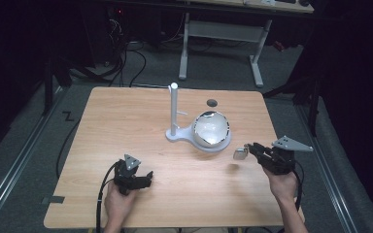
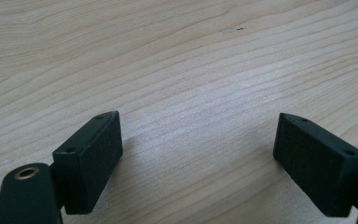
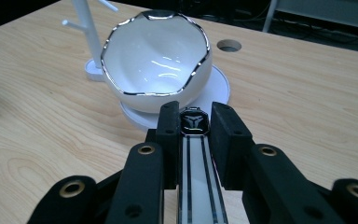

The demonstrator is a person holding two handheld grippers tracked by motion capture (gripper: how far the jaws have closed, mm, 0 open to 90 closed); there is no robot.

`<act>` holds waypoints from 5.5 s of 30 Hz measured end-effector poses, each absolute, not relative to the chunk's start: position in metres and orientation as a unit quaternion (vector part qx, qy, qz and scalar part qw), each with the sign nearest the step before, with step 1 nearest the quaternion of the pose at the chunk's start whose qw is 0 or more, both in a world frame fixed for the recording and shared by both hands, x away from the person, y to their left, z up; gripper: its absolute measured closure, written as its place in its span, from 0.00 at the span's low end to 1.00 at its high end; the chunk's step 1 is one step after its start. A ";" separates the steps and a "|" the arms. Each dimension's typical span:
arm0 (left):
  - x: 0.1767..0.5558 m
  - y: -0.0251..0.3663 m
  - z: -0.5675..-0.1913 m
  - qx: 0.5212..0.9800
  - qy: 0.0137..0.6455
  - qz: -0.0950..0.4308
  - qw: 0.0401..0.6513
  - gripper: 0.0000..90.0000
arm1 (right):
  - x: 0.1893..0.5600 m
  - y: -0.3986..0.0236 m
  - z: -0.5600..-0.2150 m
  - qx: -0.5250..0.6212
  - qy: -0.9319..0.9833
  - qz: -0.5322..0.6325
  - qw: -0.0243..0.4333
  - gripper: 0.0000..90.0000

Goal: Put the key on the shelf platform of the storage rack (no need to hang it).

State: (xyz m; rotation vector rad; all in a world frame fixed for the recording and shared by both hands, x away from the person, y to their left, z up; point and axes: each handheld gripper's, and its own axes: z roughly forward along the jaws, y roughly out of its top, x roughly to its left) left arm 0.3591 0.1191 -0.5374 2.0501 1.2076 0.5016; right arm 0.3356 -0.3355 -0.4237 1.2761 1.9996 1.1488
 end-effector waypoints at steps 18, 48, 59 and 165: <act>0.359 0.119 -0.537 0.790 0.466 0.193 0.348 0.18 | 0.335 -0.319 -0.399 0.440 0.749 0.438 0.231 0.83; 0.359 0.120 -0.537 0.790 0.465 0.192 0.349 0.18 | 0.383 -0.273 -0.369 0.402 0.769 0.449 0.212 0.83; 0.359 0.119 -0.537 0.791 0.465 0.193 0.348 0.18 | 0.411 -0.265 -0.383 0.425 0.767 0.431 0.211 0.83; 0.359 0.119 -0.537 0.791 0.465 0.193 0.348 0.18 | 0.439 -0.284 -0.433 0.503 0.743 0.386 0.214 0.63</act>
